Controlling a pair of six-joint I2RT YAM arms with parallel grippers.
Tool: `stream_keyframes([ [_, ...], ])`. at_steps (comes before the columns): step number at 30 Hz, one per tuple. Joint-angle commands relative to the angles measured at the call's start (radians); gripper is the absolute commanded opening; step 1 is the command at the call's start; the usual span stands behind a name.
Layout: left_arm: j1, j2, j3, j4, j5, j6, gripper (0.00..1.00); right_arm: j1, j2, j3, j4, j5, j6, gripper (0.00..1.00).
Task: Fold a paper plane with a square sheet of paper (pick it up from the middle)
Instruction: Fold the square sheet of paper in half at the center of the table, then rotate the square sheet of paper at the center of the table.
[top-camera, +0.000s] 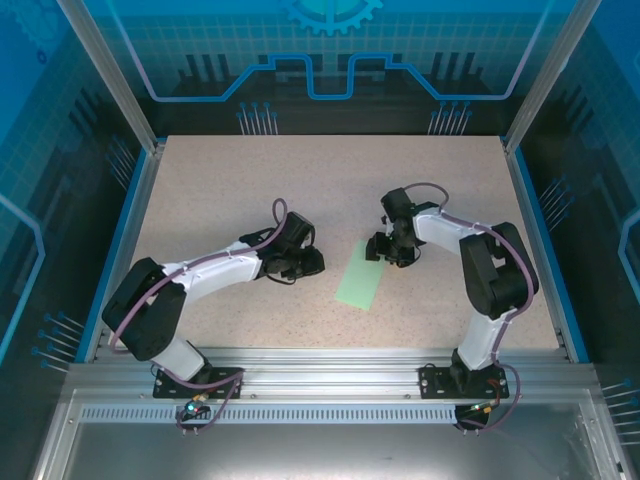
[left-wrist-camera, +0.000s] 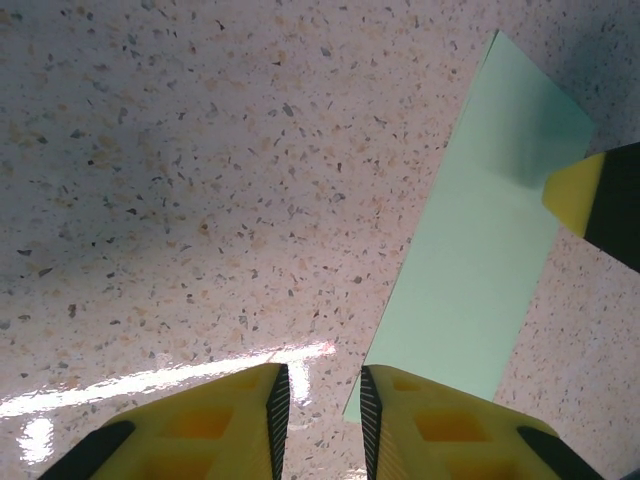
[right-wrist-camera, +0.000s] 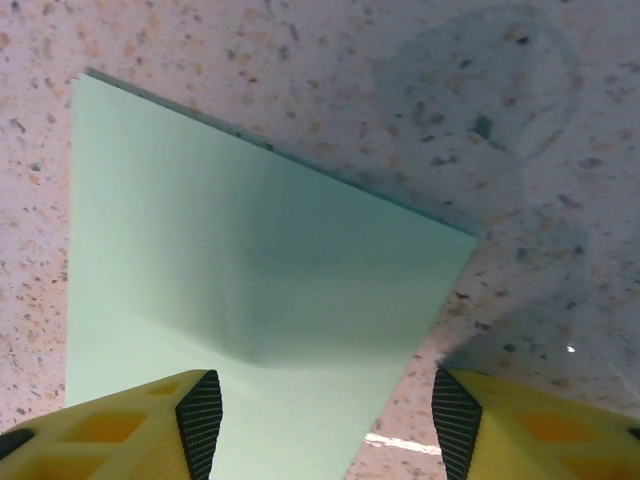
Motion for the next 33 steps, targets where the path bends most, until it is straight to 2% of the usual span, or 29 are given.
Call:
stream_keyframes([
  [1,0.01,-0.027,-0.018,-0.019,-0.023,-0.005,0.29,0.039,0.02,0.045,-0.03,0.012,0.015,0.61],
  [9,0.011,-0.028,-0.026,-0.014,-0.023,-0.009,0.29,0.084,0.055,0.102,-0.044,-0.002,-0.017,0.61],
  [14,0.011,-0.032,-0.033,-0.014,-0.023,-0.01,0.29,0.054,-0.004,0.074,-0.084,0.122,0.003,0.63],
  [19,0.011,-0.031,-0.042,-0.008,-0.021,-0.008,0.29,-0.01,0.003,0.052,-0.047,0.091,0.019,0.67],
  [24,0.012,-0.031,-0.042,-0.008,-0.023,-0.007,0.3,-0.007,0.044,0.068,-0.018,0.041,0.03,0.68],
  [33,0.012,-0.022,-0.032,-0.014,-0.016,-0.003,0.31,0.025,0.087,0.094,-0.016,0.023,0.04,0.68],
])
